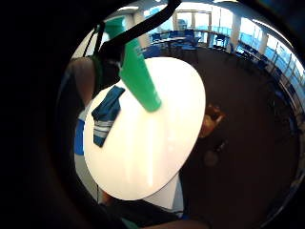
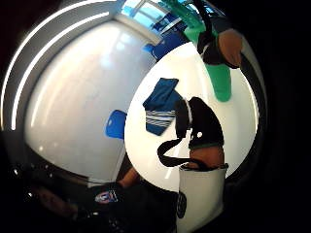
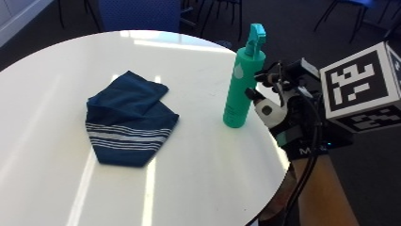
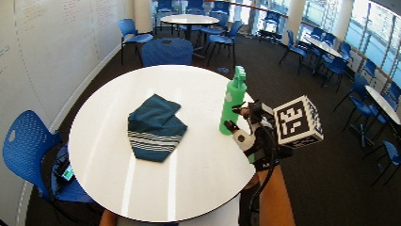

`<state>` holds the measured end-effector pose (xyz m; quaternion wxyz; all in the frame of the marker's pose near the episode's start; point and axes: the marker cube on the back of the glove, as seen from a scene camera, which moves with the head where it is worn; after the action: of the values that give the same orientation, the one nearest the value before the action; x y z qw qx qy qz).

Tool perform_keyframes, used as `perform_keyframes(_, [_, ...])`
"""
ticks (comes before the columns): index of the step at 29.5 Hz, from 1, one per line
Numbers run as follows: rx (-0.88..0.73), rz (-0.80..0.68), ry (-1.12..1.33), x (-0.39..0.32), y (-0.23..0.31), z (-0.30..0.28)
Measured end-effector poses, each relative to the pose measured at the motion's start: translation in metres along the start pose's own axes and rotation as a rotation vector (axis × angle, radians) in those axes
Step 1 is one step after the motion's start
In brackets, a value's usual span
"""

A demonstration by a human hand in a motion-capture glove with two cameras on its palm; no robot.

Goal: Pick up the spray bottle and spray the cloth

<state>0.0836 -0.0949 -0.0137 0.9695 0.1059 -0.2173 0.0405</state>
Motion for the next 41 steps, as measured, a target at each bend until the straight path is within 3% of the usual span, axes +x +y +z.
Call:
perform_keyframes(10, [0.109,0.132,-0.083,0.024,-0.057,-0.007])
perform_keyframes(27, [-0.182,0.064,-0.185,-0.022,-0.115,0.045])
perform_keyframes(41, [-0.552,0.047,-0.51,-0.015,-0.127,0.088])
